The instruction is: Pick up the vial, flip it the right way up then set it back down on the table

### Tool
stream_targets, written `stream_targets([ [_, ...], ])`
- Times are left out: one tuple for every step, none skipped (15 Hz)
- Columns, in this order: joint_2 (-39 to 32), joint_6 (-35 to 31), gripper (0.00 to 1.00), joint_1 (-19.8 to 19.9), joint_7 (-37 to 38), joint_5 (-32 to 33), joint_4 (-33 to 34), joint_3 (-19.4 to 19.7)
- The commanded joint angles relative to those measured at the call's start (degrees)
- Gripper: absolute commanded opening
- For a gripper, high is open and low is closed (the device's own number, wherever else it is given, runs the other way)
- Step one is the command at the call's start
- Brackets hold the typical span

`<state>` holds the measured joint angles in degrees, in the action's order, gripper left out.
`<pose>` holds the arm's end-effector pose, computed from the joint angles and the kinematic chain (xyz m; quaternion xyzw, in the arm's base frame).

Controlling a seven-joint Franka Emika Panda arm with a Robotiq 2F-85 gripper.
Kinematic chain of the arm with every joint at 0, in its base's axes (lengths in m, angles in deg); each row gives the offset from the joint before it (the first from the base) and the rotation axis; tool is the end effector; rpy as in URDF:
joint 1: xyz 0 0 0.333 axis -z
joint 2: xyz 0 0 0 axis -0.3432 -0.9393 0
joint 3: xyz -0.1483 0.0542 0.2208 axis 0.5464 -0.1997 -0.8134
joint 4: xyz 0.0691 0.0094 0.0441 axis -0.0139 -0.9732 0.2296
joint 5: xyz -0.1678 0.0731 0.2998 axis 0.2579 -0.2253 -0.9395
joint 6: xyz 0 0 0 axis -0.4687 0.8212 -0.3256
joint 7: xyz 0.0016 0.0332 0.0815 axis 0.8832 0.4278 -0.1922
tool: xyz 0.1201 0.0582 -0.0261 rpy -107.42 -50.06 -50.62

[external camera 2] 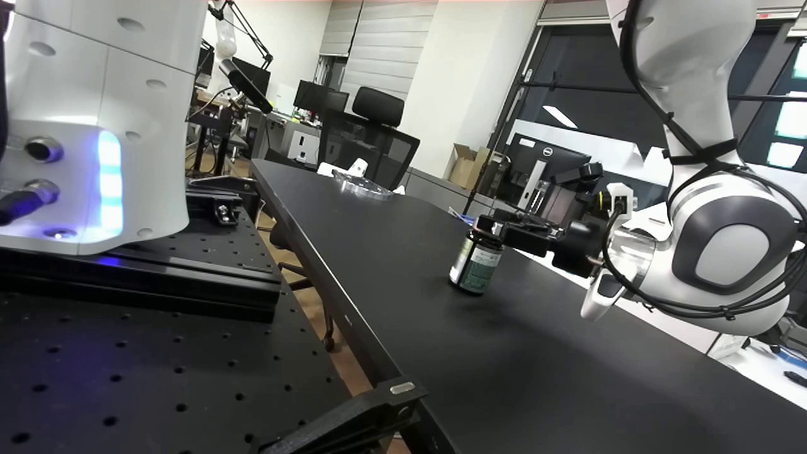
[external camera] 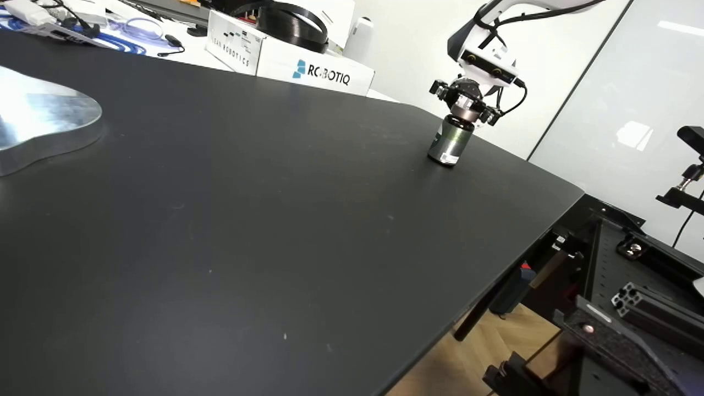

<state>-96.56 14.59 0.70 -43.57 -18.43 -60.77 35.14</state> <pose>0.4653 -0.1432 0.1007 -0.6362 0.3589 0.5524 0.4016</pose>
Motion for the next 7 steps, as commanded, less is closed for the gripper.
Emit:
stream_targets([
  [3.4,2.1,1.00,-0.3,1.6,-0.1,-2.2,0.9],
  [3.9,2.4,1.00,-0.6,2.3,0.2,-2.7,1.3],
  [1.3,2.1,1.00,-0.2,0.2,0.0,0.0,0.7],
  [1.6,2.4,1.00,-0.2,0.3,0.0,-0.2,0.9],
  [1.9,2.5,1.00,-0.2,0.4,0.0,-0.5,1.0],
  [2.0,2.5,1.00,-0.2,0.5,0.0,-0.6,1.0],
  [2.0,2.5,1.00,-0.3,0.5,0.0,-0.8,1.0],
])
